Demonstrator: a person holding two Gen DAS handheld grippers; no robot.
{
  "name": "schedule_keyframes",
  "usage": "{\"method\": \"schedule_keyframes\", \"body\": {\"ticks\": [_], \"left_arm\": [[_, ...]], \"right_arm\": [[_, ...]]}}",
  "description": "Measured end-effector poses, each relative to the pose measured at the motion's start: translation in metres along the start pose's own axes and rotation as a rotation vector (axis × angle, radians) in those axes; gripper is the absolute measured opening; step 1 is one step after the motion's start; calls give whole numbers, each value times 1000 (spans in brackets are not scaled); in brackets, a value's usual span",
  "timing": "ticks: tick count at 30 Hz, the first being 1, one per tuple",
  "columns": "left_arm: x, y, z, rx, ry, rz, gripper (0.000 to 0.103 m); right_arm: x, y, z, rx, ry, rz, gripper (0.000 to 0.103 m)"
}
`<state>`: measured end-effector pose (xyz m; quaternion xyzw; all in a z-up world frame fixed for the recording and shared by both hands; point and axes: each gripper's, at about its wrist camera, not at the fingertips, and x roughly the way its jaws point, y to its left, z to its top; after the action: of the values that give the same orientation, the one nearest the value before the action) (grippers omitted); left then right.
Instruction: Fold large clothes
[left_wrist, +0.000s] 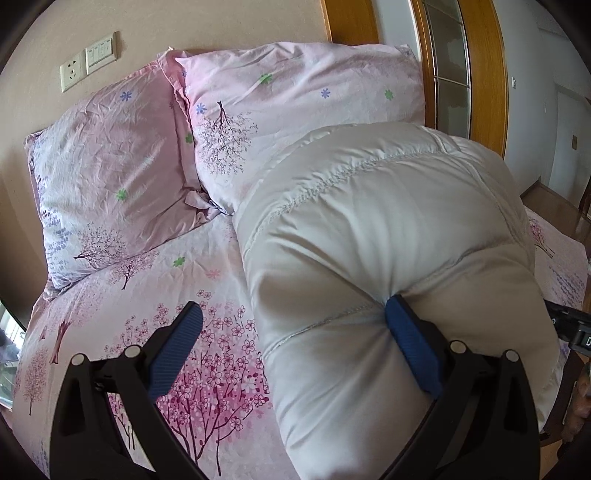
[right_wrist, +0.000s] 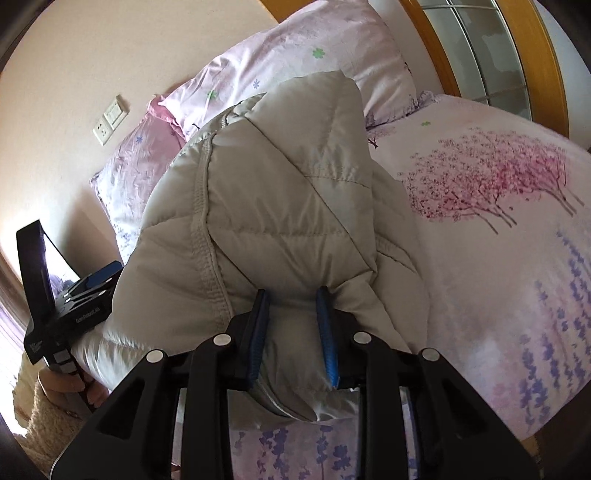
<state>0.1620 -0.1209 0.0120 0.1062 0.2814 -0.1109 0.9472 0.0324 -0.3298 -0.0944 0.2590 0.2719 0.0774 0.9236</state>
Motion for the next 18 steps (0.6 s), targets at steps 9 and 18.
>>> {"method": "schedule_keyframes", "body": {"ticks": [9,18], "left_arm": [[-66,-21,-4,54,-107,-97,99],[-25,-39,-21,71,28,-130,101]], "right_arm": [[2,1,4,14,23,-11,26],[2,-2,3,27,24,9,26]]}}
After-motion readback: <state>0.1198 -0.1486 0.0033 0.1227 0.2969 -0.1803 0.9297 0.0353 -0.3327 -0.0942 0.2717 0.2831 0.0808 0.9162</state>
